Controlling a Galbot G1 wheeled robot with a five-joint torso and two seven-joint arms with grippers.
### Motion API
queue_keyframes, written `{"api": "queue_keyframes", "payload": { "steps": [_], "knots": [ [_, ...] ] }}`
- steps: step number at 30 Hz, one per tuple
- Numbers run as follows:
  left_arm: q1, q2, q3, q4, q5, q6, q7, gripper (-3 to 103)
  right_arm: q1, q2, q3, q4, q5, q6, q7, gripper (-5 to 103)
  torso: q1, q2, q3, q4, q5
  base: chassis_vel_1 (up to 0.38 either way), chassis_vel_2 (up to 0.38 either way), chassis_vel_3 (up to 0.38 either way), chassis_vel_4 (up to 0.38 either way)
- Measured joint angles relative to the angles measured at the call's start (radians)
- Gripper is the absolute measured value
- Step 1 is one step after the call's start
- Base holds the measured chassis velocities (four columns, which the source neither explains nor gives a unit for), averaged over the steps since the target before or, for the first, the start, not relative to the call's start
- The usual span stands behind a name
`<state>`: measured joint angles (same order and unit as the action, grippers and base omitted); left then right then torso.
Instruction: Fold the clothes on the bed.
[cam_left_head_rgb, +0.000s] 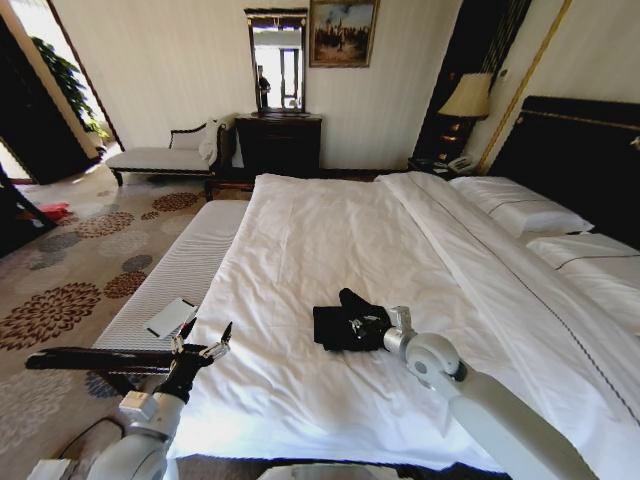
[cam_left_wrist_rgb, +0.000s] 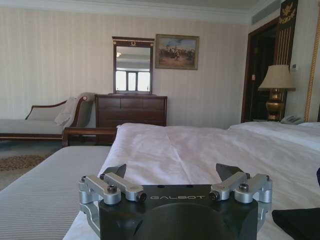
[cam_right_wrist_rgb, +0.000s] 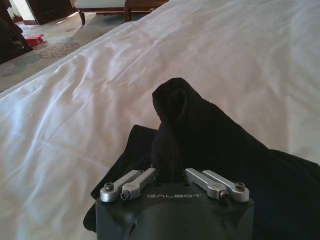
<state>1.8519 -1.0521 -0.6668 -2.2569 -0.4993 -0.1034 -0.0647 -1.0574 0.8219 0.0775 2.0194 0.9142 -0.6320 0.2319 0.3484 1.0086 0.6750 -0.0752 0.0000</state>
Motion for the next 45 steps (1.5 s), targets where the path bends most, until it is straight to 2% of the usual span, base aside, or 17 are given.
{"api": "queue_keyframes", "payload": {
  "steps": [4, 6, 9, 11, 14, 17, 20, 21, 25, 26, 27, 28, 30, 31, 33, 39, 45],
  "knots": [
    [0.000, 0.000, 0.000, 0.000, 0.000, 0.000, 0.000, 100, -0.005, 0.018, -0.016, -0.010, -0.020, 0.011, 0.007, 4, 0.000, 0.000, 0.000, -0.0002, 0.0000, 0.000, 0.000, 0.000, 0.000],
    [0.000, 0.000, 0.000, 0.000, 0.000, 0.000, 0.000, 100, -0.001, 0.040, -0.015, -0.018, -0.011, 0.019, 0.021, 14, 0.000, 0.000, 0.000, -0.0001, 0.0001, 0.000, 0.000, 0.000, 0.000],
    [0.000, 0.000, 0.000, 0.000, 0.000, 0.000, 0.000, 100, 0.004, 0.052, -0.013, -0.020, 0.007, 0.027, 0.035, 20, 0.000, 0.000, 0.000, 0.0001, 0.0001, 0.000, 0.000, 0.000, 0.000],
    [0.000, 0.000, 0.000, 0.000, 0.000, 0.000, 0.000, 100, 0.002, 0.050, -0.009, -0.009, 0.013, 0.033, 0.036, 32, 0.000, 0.000, 0.000, 0.0001, 0.0000, 0.000, 0.000, 0.000, 0.000],
    [0.000, 0.000, 0.000, 0.000, 0.000, 0.000, 0.000, 100, -0.006, 0.046, -0.006, 0.008, 0.011, 0.041, 0.038, 42, 0.000, 0.000, 0.000, 0.0000, 0.0000, 0.000, 0.000, 0.000, 0.000],
    [0.000, 0.000, 0.000, 0.000, 0.000, 0.000, 0.000, 100, -0.022, 0.037, -0.007, 0.032, -0.017, 0.068, 0.041, 47, 0.000, 0.000, 0.000, 0.0000, 0.0001, 0.000, 0.000, 0.000, 0.000],
    [0.000, 0.000, 0.000, 0.000, 0.000, 0.000, 0.000, 100, -0.051, 0.026, 0.016, 0.079, -0.024, 0.079, 0.038, 64, 0.000, 0.000, 0.000, 0.0000, 0.0001, 0.000, 0.000, 0.000, 0.000],
    [0.000, 0.000, 0.000, 0.000, 0.000, 0.000, 0.000, 100, -0.064, 0.022, 0.034, 0.099, -0.017, 0.087, 0.035, 64, 0.000, 0.000, 0.000, -0.0001, -0.0001, 0.000, 0.000, 0.000, 0.000],
    [0.000, 0.000, 0.000, 0.000, 0.000, 0.000, 0.000, 100, -0.095, 0.022, 0.090, 0.114, -0.016, 0.161, 0.020, 82, 0.000, 0.000, 0.000, -0.0002, -0.0002, 0.000, 0.000, 0.000, 0.000],
    [0.000, 0.000, 0.000, 0.000, 0.000, 0.000, 0.000, 100, -0.100, 0.028, 0.101, 0.096, -0.027, 0.198, 0.013, 82, 0.000, 0.000, 0.000, -0.0002, -0.0001, 0.000, 0.000, 0.000, 0.000],
    [0.000, 0.000, 0.000, 0.000, 0.000, 0.000, 0.000, 100, -0.103, 0.041, 0.111, 0.050, -0.059, 0.257, 0.000, 91, 0.000, 0.000, 0.000, -0.0001, 0.0000, 0.000, 0.000, 0.000, 0.000],
    [0.000, 0.000, 0.000, 0.000, 0.000, 0.000, 0.000, 100, -0.103, 0.041, 0.111, 0.050, -0.059, 0.257, 0.000, 91, 0.000, 0.000, 0.000, -0.0001, 0.0000, 0.000, 0.000, 0.000, 0.000],
    [0.000, 0.000, 0.000, 0.000, 0.000, 0.000, 0.000, 100, -0.098, 0.063, 0.113, -0.031, -0.117, 0.340, -0.024, 91, 0.000, 0.000, 0.000, -0.0001, 0.0001, 0.000, 0.000, 0.000, 0.000],
    [0.000, 0.000, 0.000, 0.000, 0.000, 0.000, 0.000, 100, -0.090, 0.074, 0.107, -0.070, -0.148, 0.376, -0.034, 99, 0.000, 0.000, 0.000, -0.0003, 0.0001, 0.000, 0.000, 0.000, 0.000],
    [0.000, 0.000, 0.000, 0.000, 0.000, 0.000, 0.000, 100, -0.058, 0.102, 0.078, -0.152, -0.230, 0.461, -0.055, 100, 0.000, 0.000, 0.000, -0.0001, 0.0003, 0.000, 0.000, 0.000, 0.000],
    [0.000, 0.000, 0.000, 0.000, 0.000, 0.000, 0.000, 100, 0.000, 0.148, 0.004, -0.271, -0.351, 0.547, -0.082, 100, 0.000, 0.000, 0.000, 0.0002, -0.0002, 0.000, 0.000, 0.000, 0.000],
    [0.000, 0.000, 0.000, 0.000, 0.000, 0.000, 0.000, 100, 0.009, 0.189, -0.045, -0.362, -0.392, 0.589, -0.105, 100, 0.000, 0.000, 0.000, -0.0001, 0.0001, 0.000, 0.000, 0.000, 0.000]
  ]
}}
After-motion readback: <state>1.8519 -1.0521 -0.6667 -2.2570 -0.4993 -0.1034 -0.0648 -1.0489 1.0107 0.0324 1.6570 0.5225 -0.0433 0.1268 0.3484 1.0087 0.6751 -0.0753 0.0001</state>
